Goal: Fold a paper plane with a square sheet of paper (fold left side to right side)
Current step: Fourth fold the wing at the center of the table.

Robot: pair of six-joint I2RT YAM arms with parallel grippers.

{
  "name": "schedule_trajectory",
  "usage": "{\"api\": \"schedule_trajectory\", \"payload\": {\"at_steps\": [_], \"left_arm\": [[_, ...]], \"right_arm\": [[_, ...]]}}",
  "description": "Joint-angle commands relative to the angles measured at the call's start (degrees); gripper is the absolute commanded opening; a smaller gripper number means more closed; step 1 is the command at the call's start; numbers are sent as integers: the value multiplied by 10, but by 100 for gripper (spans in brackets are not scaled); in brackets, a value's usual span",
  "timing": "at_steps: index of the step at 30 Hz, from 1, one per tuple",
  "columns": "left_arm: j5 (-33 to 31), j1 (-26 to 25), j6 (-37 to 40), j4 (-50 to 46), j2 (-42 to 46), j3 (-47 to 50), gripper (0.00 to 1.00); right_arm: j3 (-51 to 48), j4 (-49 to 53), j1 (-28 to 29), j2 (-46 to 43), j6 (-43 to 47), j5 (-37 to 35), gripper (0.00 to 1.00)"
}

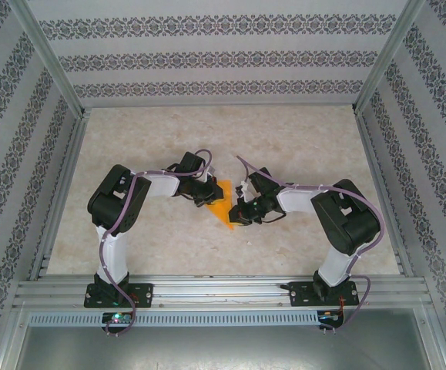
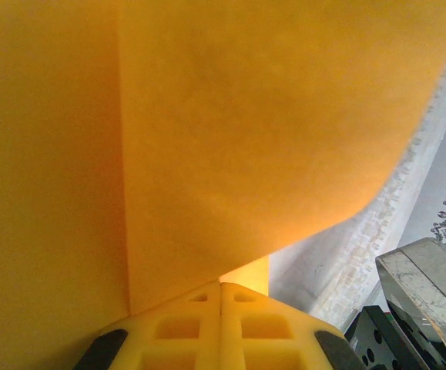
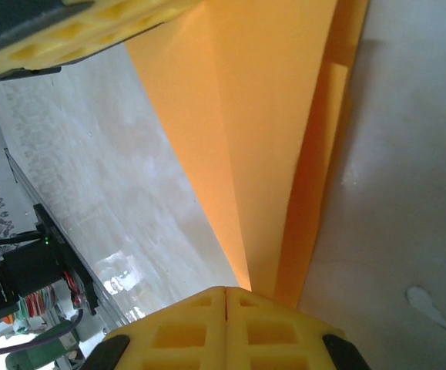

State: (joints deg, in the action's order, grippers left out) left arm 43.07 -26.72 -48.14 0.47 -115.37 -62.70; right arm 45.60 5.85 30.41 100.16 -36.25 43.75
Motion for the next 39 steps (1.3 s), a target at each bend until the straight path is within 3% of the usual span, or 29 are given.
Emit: {"api": "schedule_trajectory", "payload": {"at_steps": [1, 39], "left_arm": [[-43, -1, 13, -60, -35, 11, 0], [-46, 1, 12, -60, -35, 16, 0]], "right_arm": [[-1, 25, 9, 7, 17, -12, 0], [-4, 55, 21, 12, 33, -37, 0]]}}
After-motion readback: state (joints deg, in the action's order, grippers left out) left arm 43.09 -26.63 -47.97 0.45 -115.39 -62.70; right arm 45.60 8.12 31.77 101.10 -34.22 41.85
